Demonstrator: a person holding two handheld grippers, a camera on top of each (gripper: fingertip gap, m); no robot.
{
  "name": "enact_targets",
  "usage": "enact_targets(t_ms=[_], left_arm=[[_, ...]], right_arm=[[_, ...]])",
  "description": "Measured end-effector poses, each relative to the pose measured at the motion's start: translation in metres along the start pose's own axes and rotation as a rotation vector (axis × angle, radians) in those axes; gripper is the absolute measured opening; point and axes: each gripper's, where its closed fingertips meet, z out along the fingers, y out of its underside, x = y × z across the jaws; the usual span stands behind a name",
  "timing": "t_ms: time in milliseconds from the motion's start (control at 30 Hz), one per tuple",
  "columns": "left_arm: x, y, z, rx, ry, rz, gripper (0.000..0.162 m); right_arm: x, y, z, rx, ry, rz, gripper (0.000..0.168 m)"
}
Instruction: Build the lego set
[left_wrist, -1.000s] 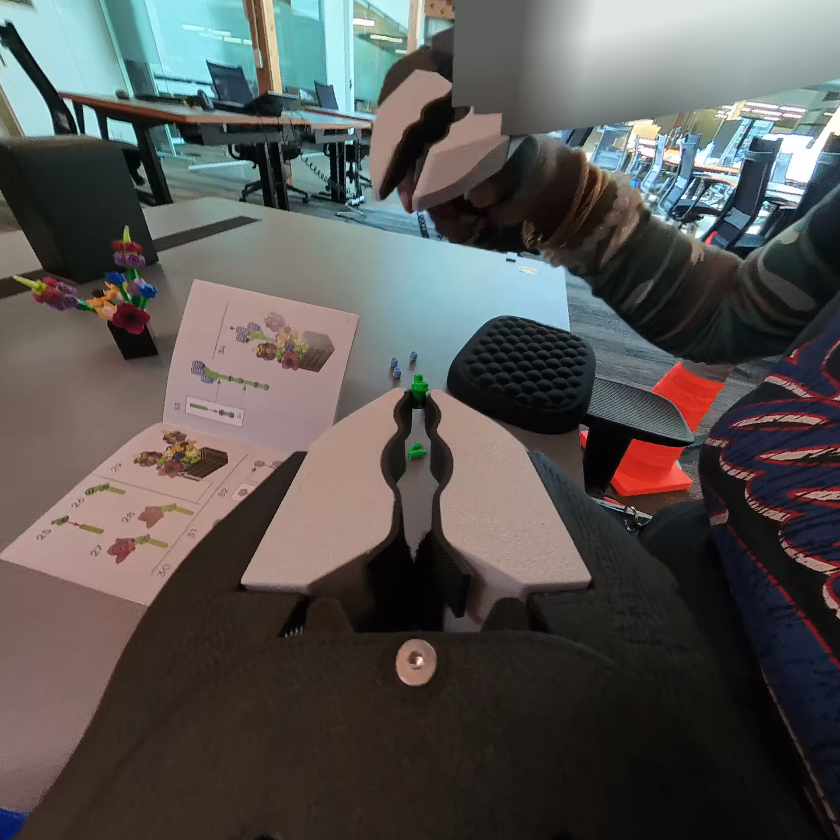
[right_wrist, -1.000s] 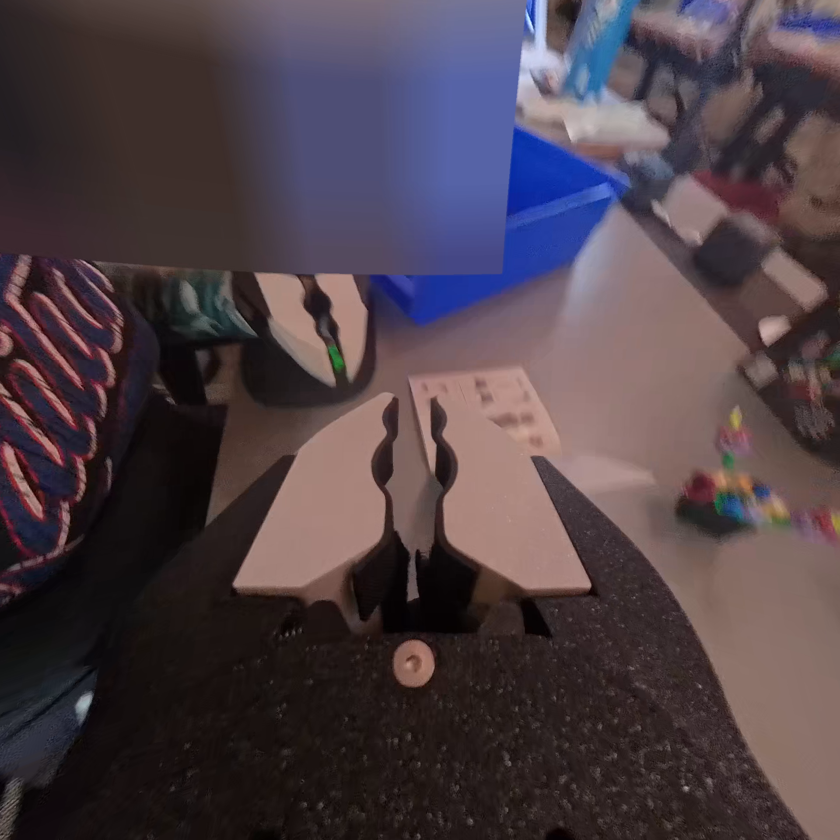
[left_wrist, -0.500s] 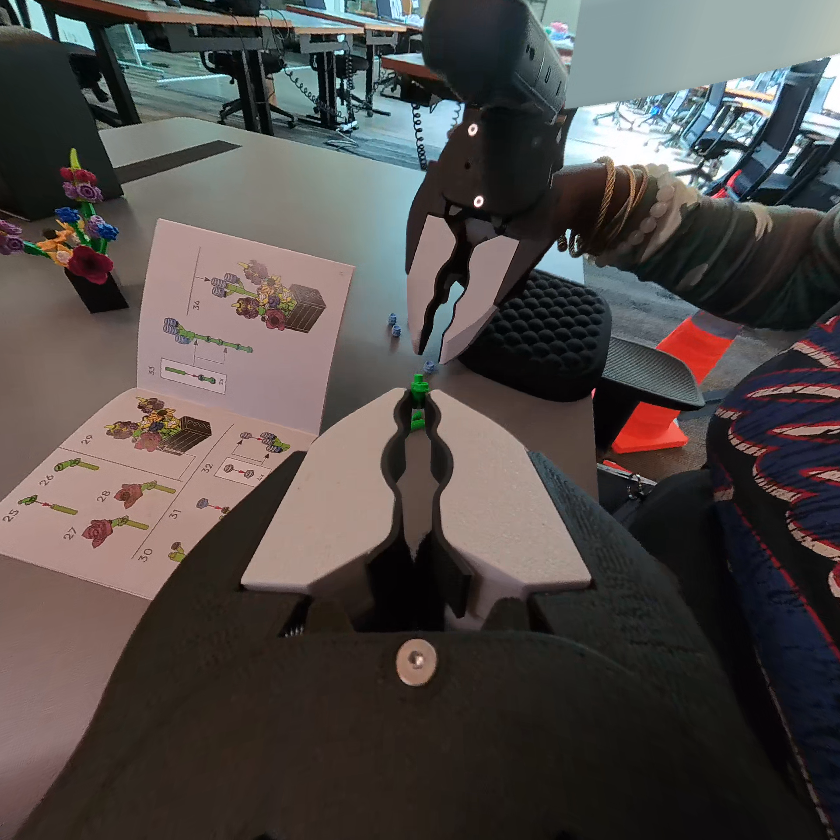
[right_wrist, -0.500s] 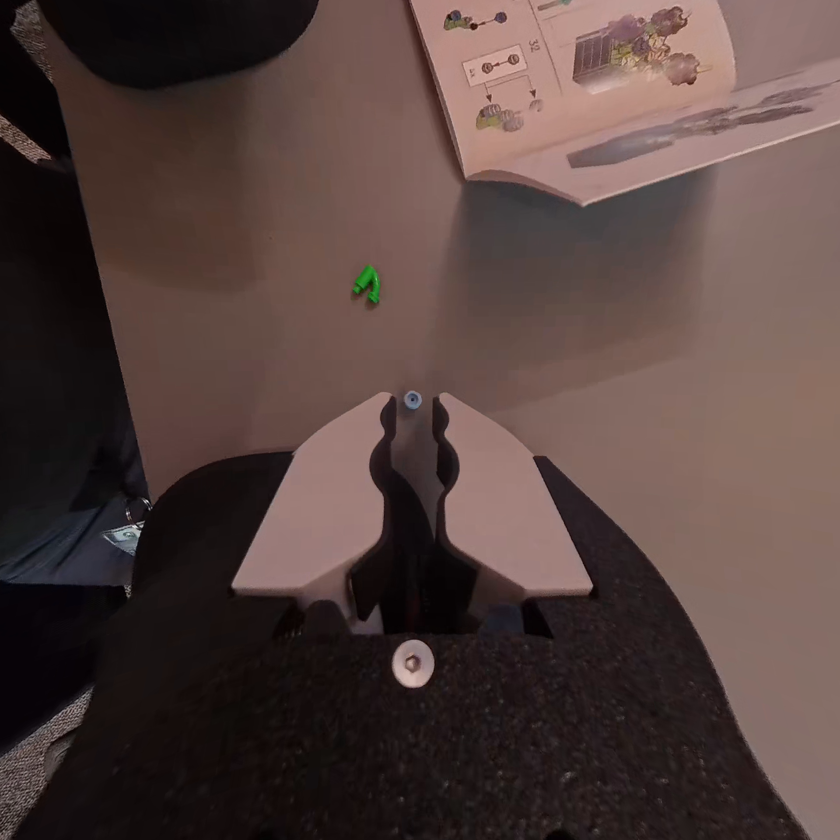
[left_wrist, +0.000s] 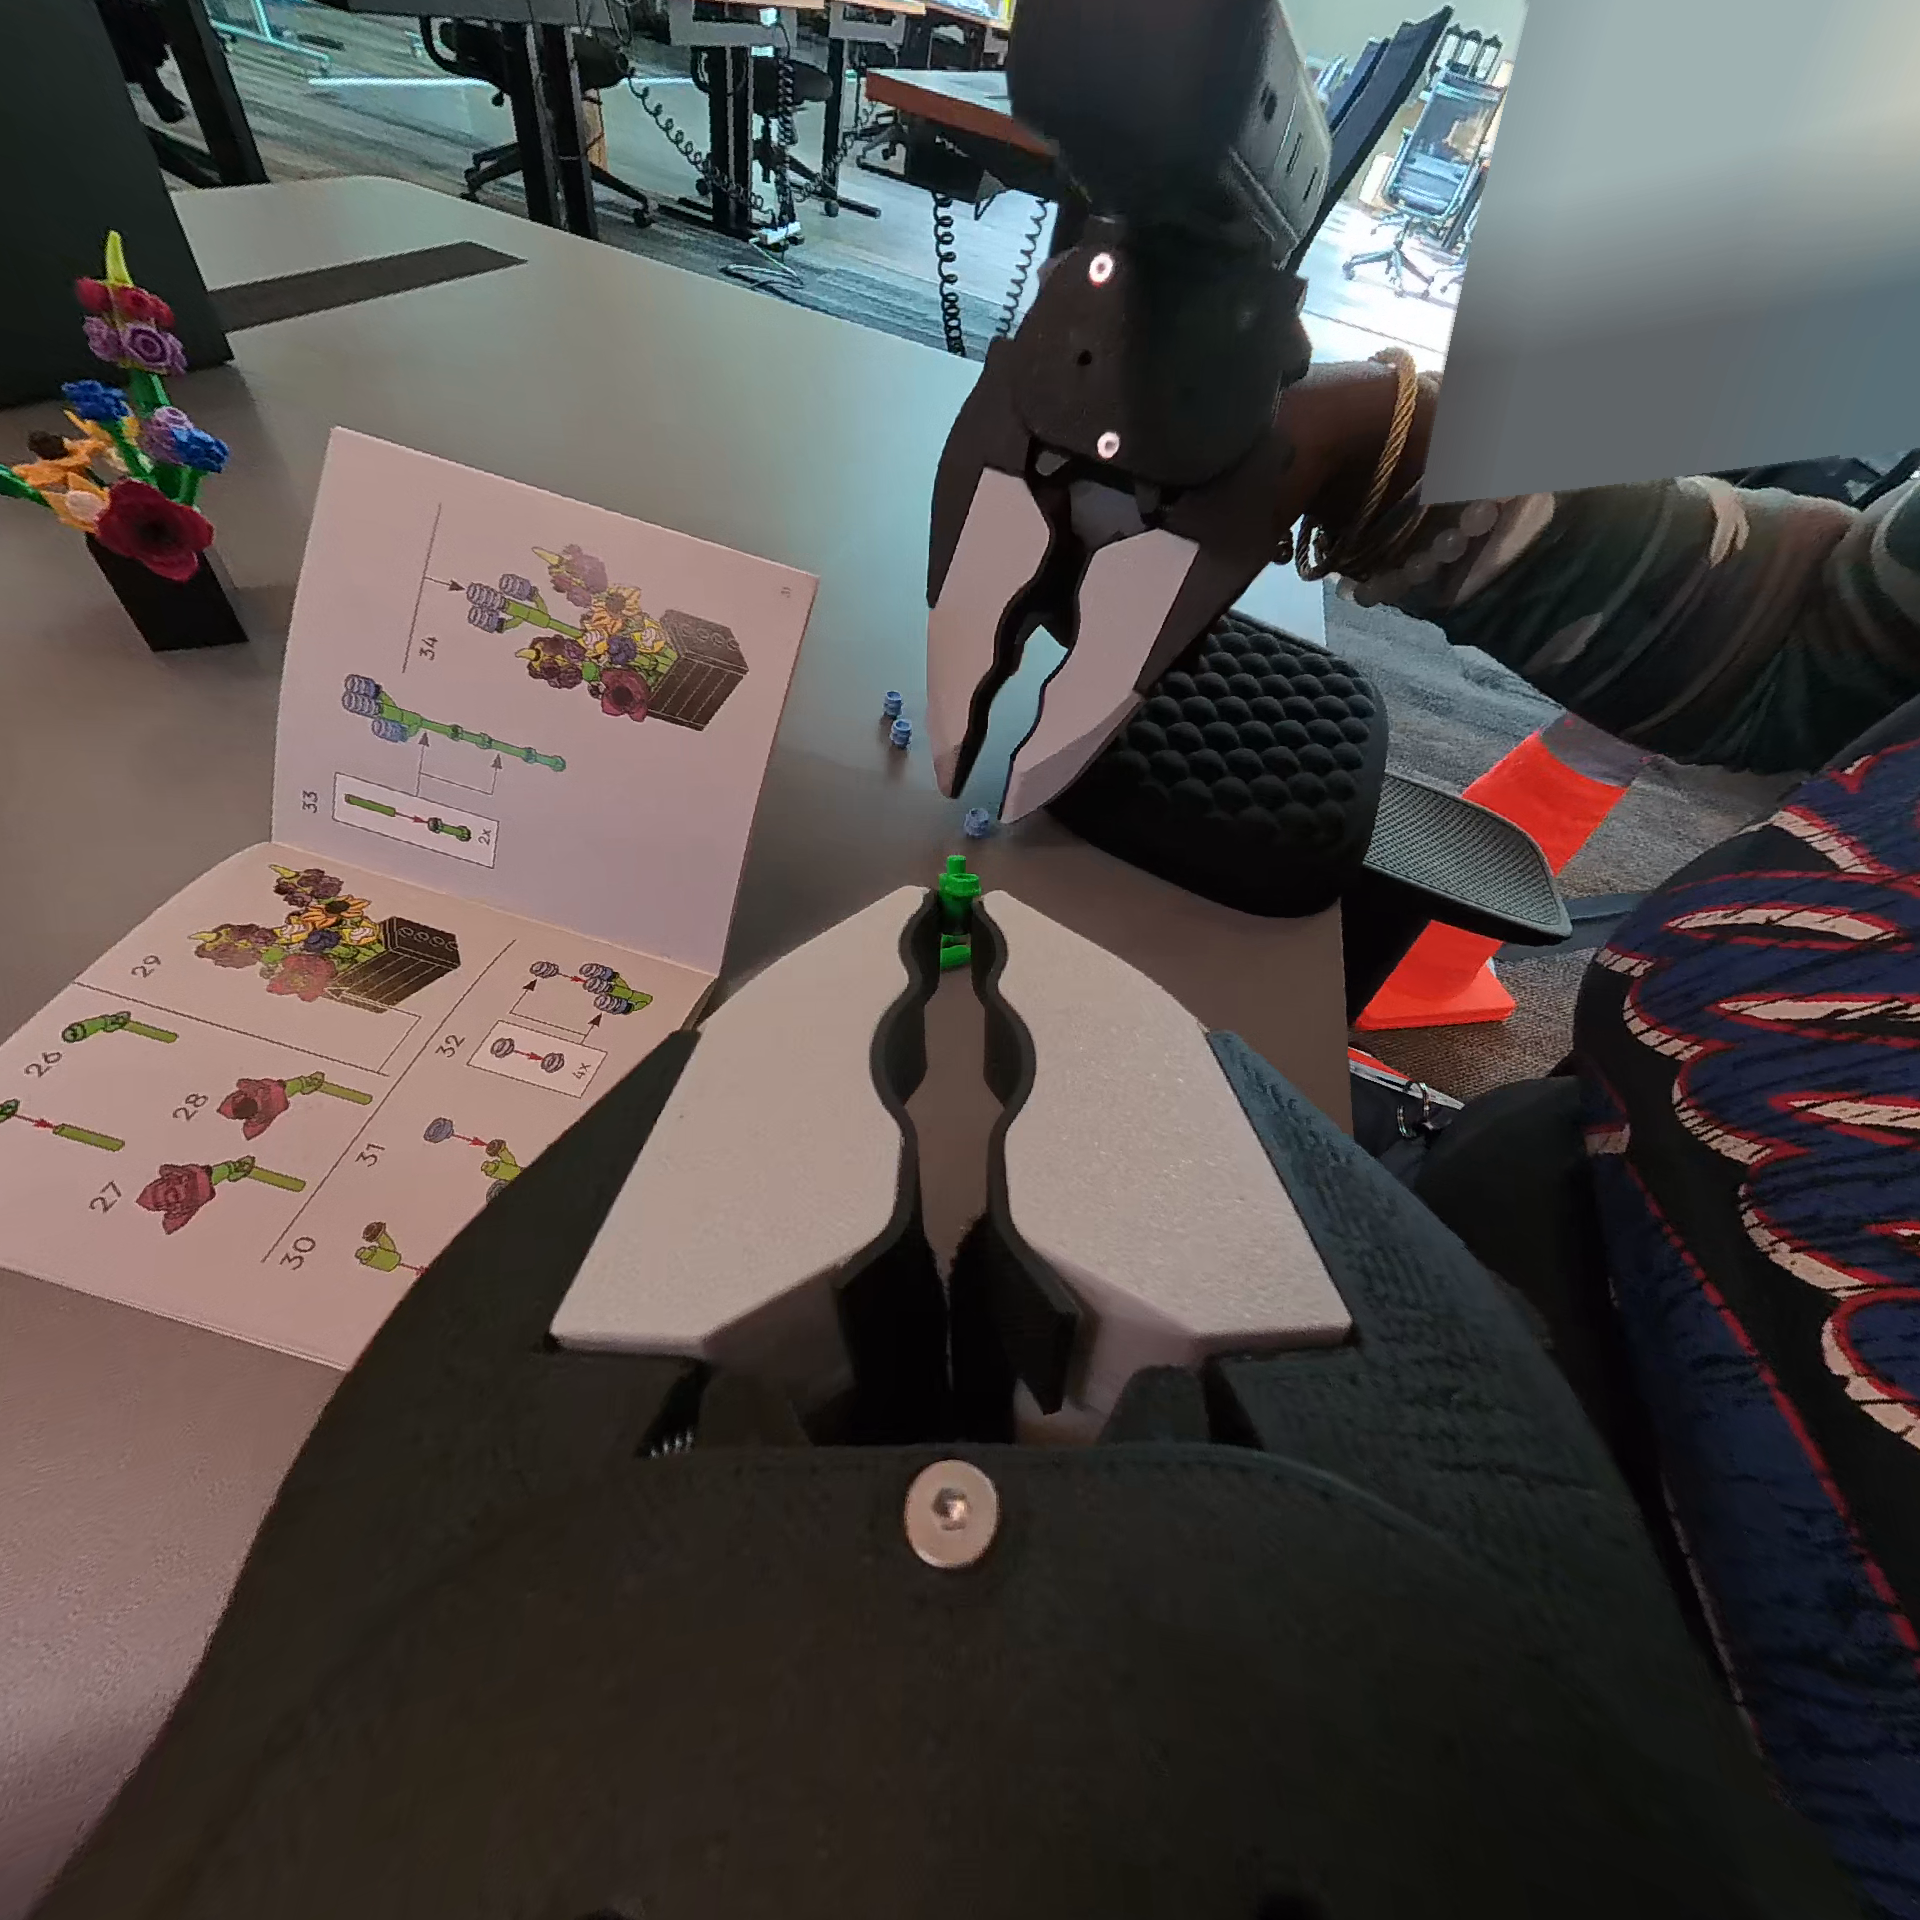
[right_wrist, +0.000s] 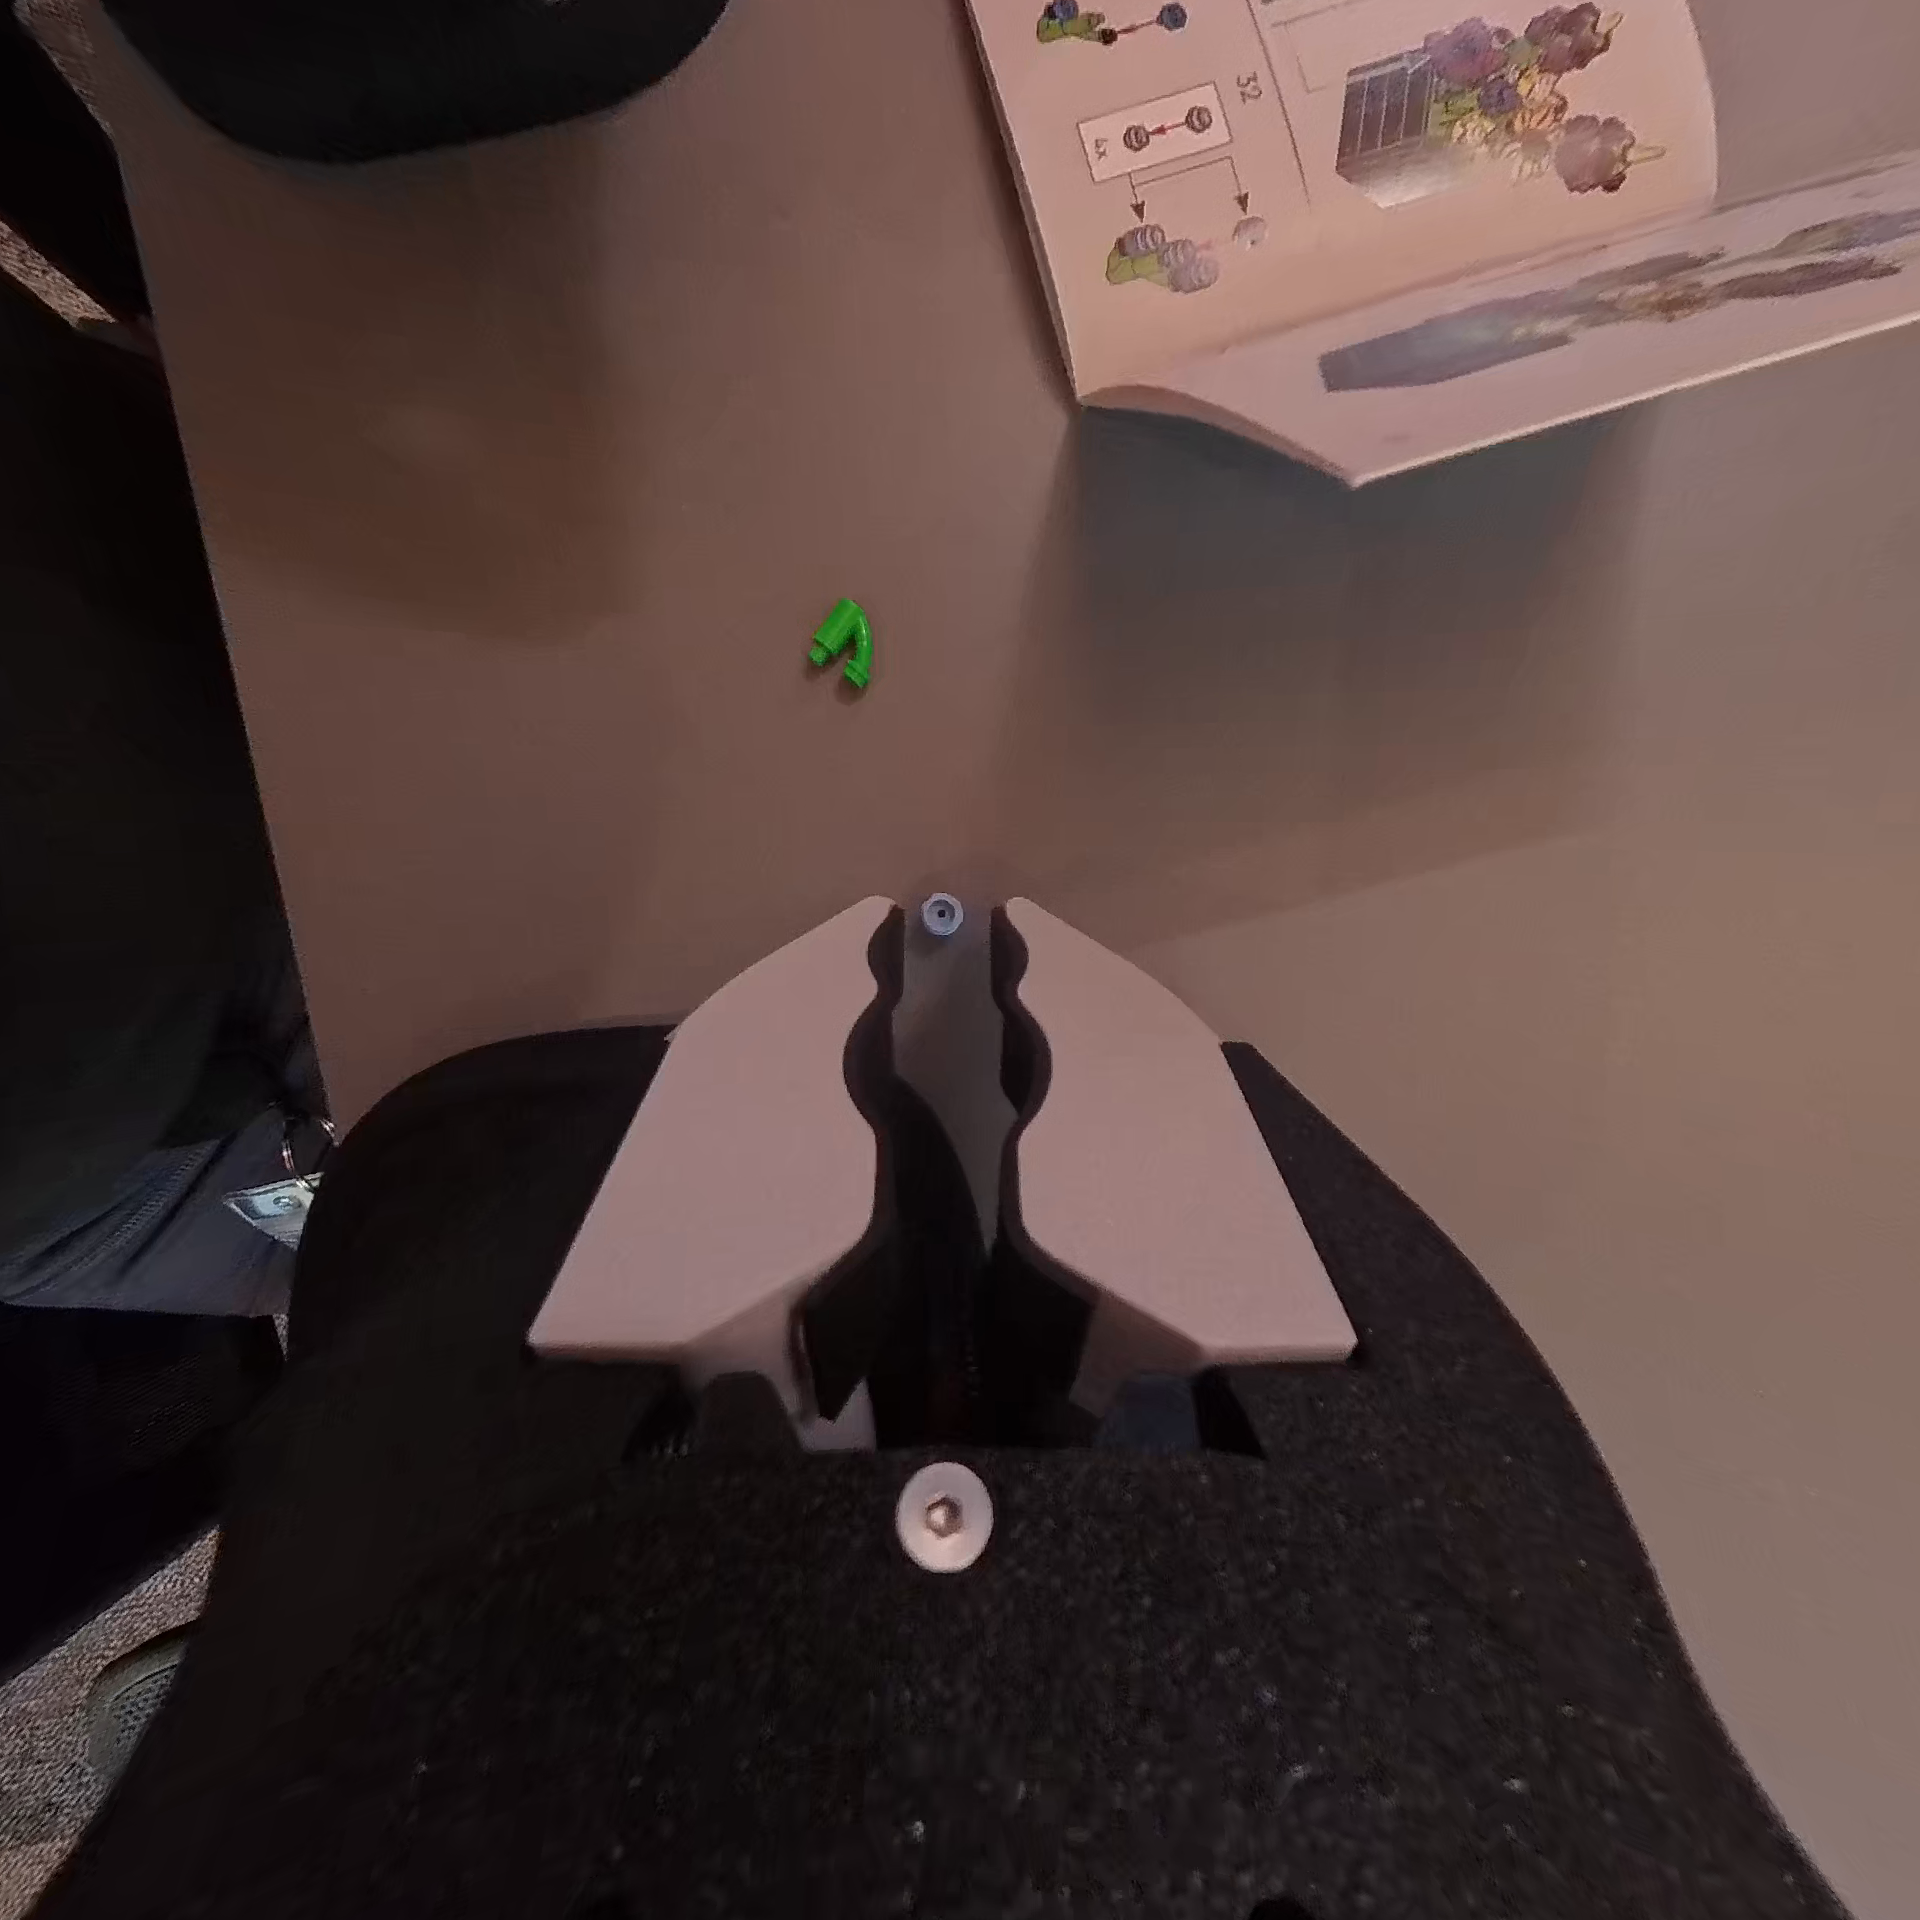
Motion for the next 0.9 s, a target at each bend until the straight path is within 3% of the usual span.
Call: enact_targets(t_ms=[167,500,900], left_arm=[[0.002,0.001,0.001,-0.008,0.028,-0.01,0.006],[0.004,-0.004,-0.003,0.039,0.068,-0.046,0.005],[0.004,-0.002,-0.001,0.02,0.063,-0.041,0.006]], right_arm=[[0.001,-0.009,-0.009,0.112,0.027,0.014,0.03],[0.006,-0.027,-0.042,0.588,0.149,0.137,0.012],[-0.004,-0.021,-0.023,0.458,0.057,0.11,0.009]])
